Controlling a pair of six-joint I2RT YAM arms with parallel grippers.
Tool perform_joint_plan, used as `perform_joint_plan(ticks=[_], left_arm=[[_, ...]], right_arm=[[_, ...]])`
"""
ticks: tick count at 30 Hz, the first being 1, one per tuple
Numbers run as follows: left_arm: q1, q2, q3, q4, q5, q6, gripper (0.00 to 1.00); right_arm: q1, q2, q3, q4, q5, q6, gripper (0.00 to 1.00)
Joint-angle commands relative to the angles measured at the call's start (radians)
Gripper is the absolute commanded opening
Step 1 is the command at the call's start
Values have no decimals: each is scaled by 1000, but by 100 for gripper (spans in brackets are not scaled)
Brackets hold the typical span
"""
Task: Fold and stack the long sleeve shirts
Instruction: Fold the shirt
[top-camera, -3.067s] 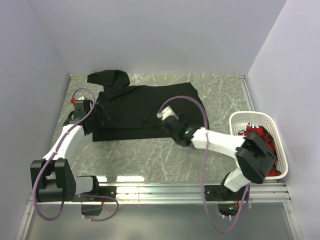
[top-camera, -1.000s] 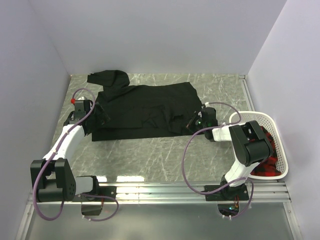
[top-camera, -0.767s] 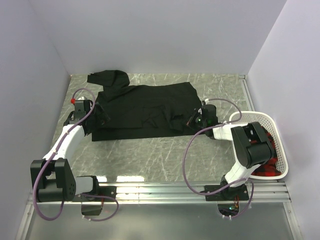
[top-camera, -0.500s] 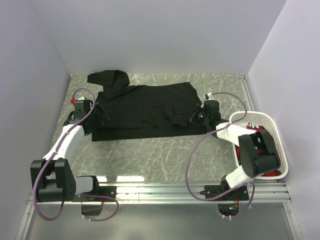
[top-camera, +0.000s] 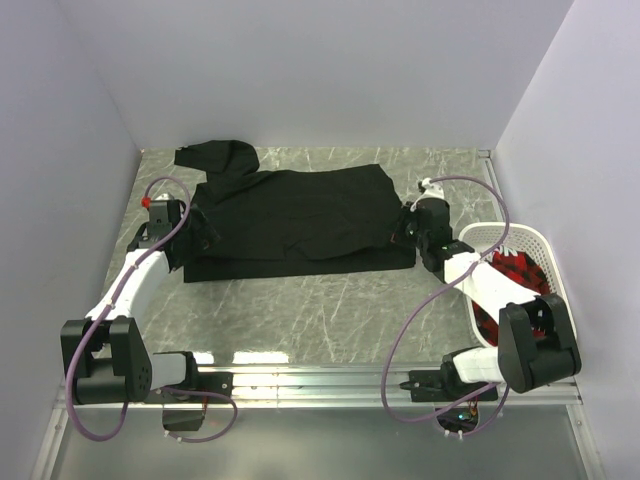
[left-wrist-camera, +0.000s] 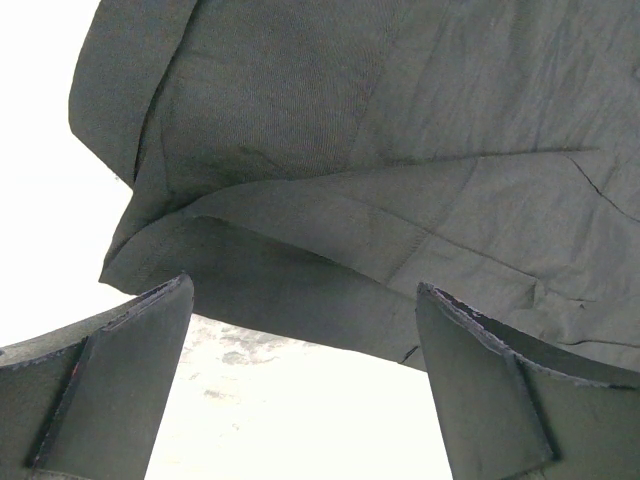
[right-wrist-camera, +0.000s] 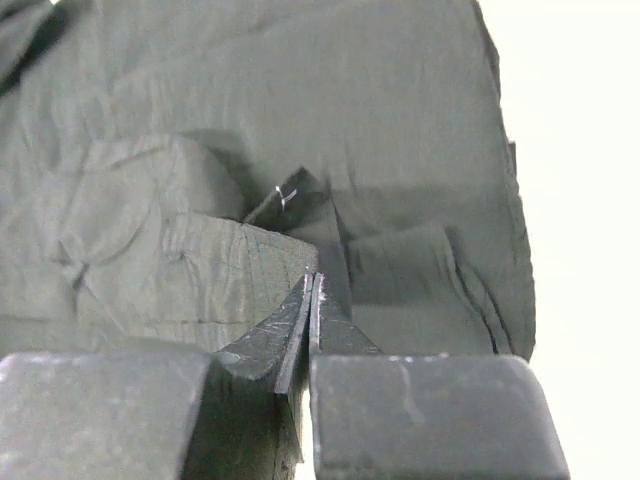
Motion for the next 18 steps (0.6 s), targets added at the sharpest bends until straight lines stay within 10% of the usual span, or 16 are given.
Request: perform_joint_plan(ticks=[1, 18], left_arm=[[-1, -14, -13, 29, 13, -8, 99], [-1, 96, -17, 141, 108, -245, 78]], right_arm=[[25, -1, 55, -55, 1, -33, 0], [27, 94, 44, -152, 56, 93, 0]])
